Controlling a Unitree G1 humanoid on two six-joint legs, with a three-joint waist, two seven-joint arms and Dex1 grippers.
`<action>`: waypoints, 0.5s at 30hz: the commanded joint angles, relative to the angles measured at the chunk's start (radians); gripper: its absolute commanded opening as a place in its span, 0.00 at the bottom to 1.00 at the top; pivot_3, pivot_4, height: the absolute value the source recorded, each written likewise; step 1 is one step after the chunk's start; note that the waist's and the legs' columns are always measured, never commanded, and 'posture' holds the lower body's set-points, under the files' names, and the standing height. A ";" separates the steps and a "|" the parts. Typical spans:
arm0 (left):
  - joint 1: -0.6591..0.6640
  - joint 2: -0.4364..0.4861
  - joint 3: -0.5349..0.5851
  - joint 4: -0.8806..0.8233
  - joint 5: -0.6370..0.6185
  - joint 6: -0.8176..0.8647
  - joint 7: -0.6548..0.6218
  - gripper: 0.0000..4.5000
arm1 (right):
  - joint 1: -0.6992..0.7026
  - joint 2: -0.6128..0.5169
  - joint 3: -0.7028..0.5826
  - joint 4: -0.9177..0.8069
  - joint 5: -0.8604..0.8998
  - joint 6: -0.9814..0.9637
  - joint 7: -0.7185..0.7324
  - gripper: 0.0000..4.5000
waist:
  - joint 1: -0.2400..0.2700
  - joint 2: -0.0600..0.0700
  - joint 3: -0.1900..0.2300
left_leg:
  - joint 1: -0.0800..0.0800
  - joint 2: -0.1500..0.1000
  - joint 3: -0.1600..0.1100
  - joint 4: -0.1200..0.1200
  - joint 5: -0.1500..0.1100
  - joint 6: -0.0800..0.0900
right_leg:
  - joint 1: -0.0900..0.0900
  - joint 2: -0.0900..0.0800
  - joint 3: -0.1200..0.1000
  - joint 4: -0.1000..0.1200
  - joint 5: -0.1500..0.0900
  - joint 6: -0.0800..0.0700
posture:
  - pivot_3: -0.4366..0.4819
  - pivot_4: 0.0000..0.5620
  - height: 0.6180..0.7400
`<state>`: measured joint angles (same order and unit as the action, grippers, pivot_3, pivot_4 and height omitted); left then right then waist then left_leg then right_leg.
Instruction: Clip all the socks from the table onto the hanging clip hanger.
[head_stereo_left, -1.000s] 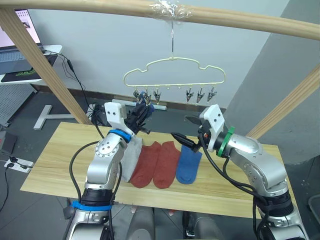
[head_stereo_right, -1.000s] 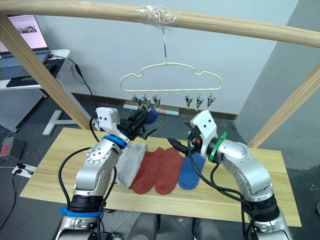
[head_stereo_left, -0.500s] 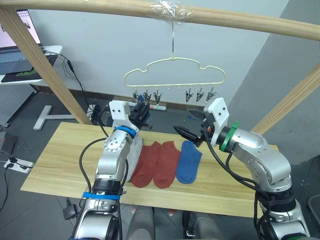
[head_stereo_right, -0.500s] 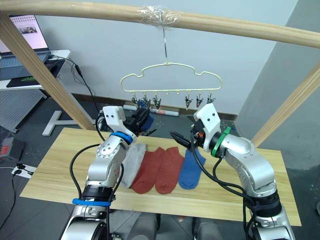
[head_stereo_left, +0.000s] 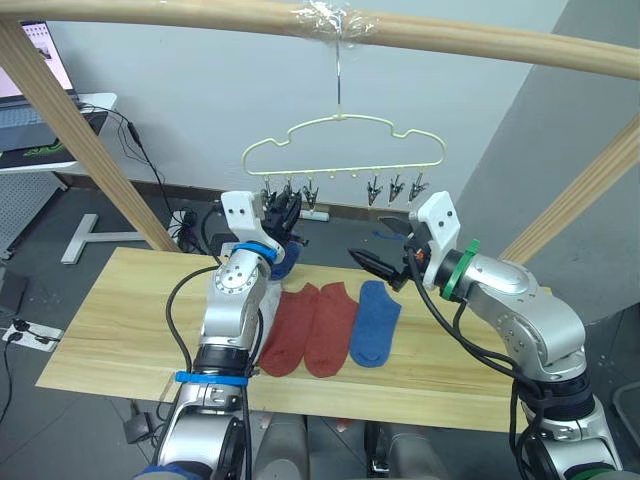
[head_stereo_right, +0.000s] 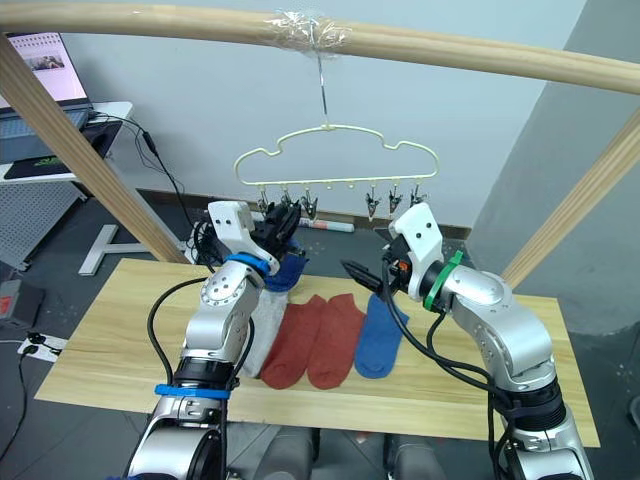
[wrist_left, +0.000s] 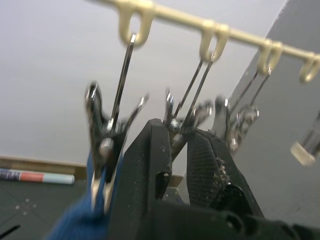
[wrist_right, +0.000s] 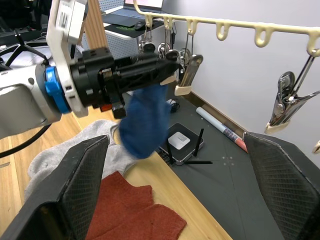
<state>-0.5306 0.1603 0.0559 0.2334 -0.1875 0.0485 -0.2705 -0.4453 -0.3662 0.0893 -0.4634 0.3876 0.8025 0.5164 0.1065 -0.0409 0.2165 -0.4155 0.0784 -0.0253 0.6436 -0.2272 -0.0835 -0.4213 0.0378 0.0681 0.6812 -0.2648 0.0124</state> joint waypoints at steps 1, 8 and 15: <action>-0.012 -0.001 0.005 -0.013 0.015 -0.036 0.007 0.34 | -0.017 -0.003 -0.035 -0.022 0.022 -0.005 -0.009 1.00 | -0.002 0.000 0.000 | 0.000 0.000 0.000 0.000 0.000 0.000 | 0.000 0.000 0.000 0.000 0.000 0.000 | 0.69 0.35 1.00; -0.009 -0.003 0.007 -0.018 0.018 -0.039 0.012 0.59 | -0.017 -0.004 -0.039 -0.020 0.027 -0.001 -0.010 1.00 | -0.003 0.000 0.000 | 0.000 0.000 0.000 0.000 0.000 0.000 | 0.000 0.000 0.000 0.000 0.000 0.000 | 0.69 0.35 1.00; -0.007 0.007 -0.001 -0.027 0.073 -0.076 0.059 0.59 | -0.018 -0.006 -0.043 -0.018 0.037 0.002 -0.016 1.00 | -0.003 0.000 0.000 | 0.000 0.000 0.000 0.000 0.000 0.000 | 0.000 0.000 0.000 0.000 0.000 0.000 | 0.69 0.35 1.00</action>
<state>-0.5303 0.1617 0.0555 0.2379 -0.1438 0.0114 -0.2370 -0.4454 -0.3668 0.0704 -0.4632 0.4112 0.8132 0.5012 0.1036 -0.0409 0.2165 -0.4155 0.0784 -0.0254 0.6434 -0.2272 -0.0835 -0.4214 0.0378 0.0681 0.6811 -0.2648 0.0124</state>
